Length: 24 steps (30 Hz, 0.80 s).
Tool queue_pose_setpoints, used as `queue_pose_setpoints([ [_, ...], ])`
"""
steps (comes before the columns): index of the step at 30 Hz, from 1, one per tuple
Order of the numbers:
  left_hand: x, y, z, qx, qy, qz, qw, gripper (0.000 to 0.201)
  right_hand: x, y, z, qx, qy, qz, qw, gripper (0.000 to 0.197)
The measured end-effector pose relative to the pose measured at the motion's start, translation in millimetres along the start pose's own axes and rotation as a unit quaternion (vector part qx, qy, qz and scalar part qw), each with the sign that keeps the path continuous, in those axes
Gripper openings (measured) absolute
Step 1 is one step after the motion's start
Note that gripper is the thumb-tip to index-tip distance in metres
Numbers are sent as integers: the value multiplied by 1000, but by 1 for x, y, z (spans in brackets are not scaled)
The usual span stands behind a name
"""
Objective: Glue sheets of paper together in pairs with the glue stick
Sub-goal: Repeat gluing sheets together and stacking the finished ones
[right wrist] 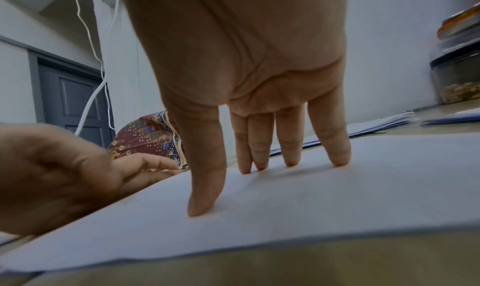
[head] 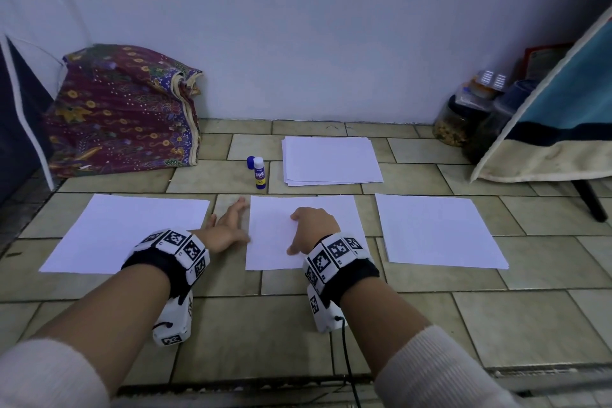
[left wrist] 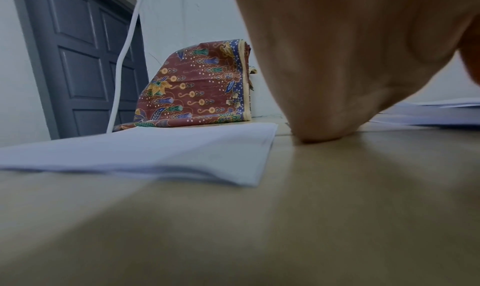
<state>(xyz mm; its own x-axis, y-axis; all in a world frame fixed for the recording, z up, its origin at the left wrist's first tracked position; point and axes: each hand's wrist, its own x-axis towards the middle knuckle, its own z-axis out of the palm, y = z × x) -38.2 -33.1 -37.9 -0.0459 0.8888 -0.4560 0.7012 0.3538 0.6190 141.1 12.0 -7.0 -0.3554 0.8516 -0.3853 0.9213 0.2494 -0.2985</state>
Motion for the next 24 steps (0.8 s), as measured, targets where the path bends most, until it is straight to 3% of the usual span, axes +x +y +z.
queue_pose_setpoints([
  [3,0,-4,2,107,-7,11,994,89,0,-1,1,-12,4,1,1000,62],
  [6,-2,-1,4,282,-48,16,958,99,0,-4,2,-37,4,2,999,56],
  [10,-6,16,-5,377,-48,3,925,100,3,-8,4,-60,6,6,998,53],
  [14,-4,22,-4,434,-46,-9,899,101,6,-12,8,-82,8,6,997,43],
  [18,-4,21,-4,435,-47,-8,899,105,4,-21,6,-133,-6,6,991,41],
  [21,-3,17,-1,431,-53,-13,901,114,3,-36,8,-174,-30,10,984,48],
  [24,-1,16,0,426,-52,-19,903,117,5,-46,12,-162,-70,-81,981,68],
])
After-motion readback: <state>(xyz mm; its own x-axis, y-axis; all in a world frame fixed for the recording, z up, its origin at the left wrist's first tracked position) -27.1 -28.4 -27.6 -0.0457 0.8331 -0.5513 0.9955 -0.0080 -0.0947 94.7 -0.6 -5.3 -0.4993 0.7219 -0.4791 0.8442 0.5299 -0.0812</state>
